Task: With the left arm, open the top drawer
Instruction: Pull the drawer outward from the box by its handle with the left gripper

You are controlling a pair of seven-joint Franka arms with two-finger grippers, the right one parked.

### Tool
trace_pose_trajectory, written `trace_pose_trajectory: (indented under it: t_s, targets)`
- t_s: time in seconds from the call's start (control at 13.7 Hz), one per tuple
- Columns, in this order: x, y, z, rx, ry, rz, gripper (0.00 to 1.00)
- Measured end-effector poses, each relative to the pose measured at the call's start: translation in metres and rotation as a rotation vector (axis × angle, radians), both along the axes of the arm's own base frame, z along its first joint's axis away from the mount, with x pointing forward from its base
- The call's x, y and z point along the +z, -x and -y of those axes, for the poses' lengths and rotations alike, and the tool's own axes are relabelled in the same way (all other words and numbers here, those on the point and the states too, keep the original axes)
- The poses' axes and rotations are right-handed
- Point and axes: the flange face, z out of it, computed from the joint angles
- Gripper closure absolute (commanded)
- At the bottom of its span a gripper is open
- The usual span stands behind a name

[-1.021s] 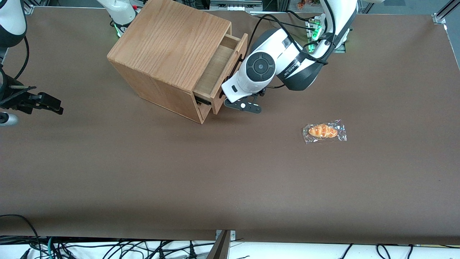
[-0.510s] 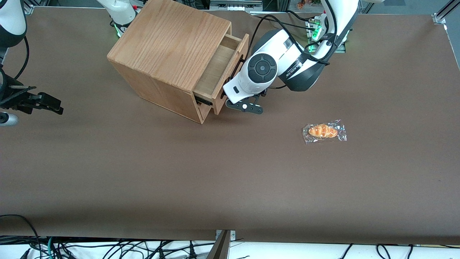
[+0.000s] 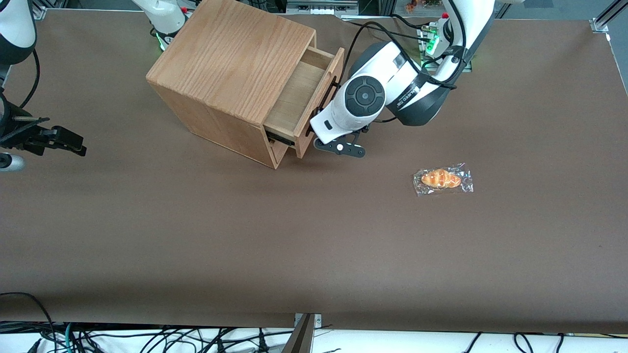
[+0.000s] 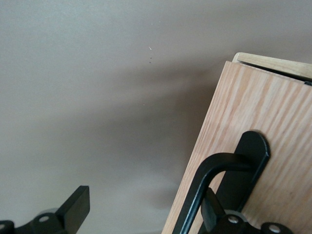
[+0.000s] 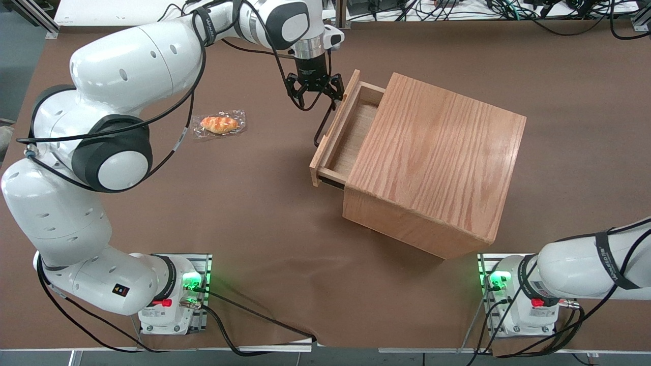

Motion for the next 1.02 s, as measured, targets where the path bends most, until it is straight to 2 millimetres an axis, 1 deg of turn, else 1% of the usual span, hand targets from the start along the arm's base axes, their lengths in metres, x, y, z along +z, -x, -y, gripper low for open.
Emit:
trace_pose_trajectory:
  t_s: [0.58,1.02]
  targets:
    - [0.001,-0.01,-0.019,0.016,-0.009,-0.011,0.0]
    - [0.001,-0.011,-0.021,0.02,-0.01,-0.011,0.0]
